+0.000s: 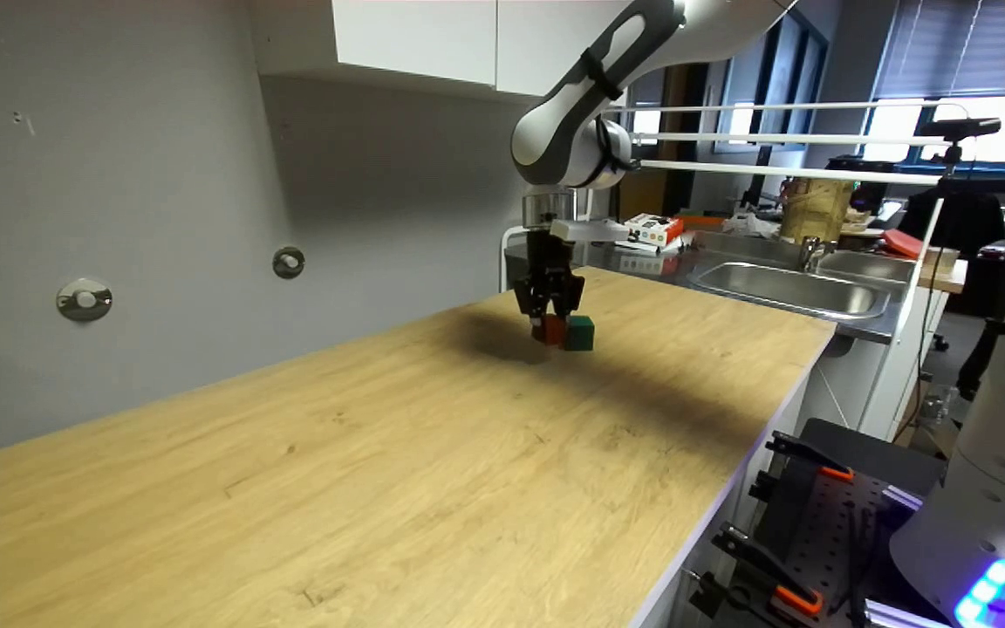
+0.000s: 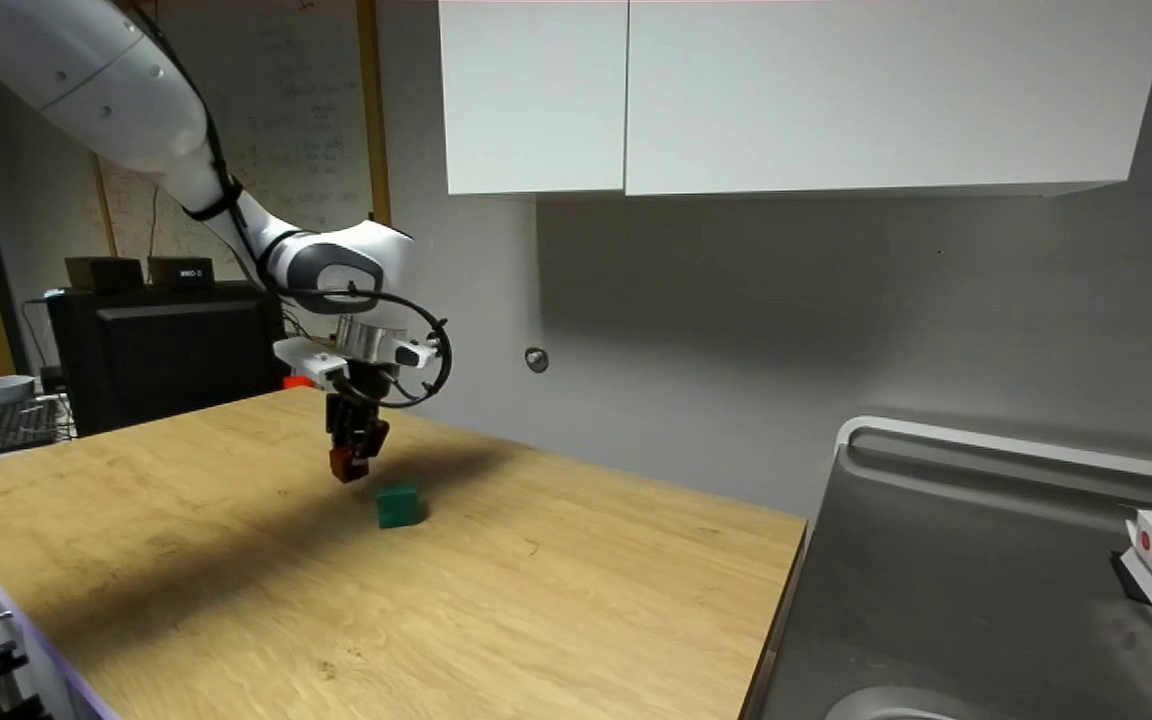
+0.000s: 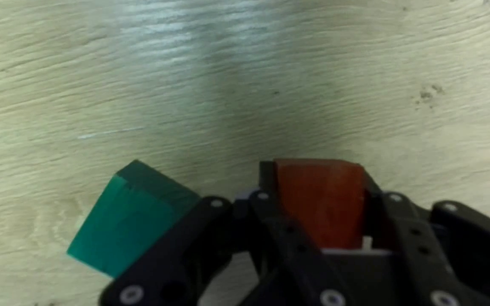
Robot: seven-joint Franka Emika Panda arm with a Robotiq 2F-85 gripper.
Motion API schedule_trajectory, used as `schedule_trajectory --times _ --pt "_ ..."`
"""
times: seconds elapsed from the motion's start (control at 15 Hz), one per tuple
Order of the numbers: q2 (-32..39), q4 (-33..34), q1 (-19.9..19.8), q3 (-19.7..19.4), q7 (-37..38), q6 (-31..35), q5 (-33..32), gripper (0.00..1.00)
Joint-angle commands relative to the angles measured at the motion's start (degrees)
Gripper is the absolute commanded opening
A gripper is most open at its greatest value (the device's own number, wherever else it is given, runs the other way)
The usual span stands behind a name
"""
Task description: Put the orange block on the green block
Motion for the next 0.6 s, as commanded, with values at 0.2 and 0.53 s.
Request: schedule_trajectory --times 0.2,0.53 --pt "-0.7 3.7 -2.1 -1.8 -0.2 -2.1 -0.2 0.18" --pt "-0.6 3.4 -3.8 -2.8 -0.4 -1.8 0.5 0.18"
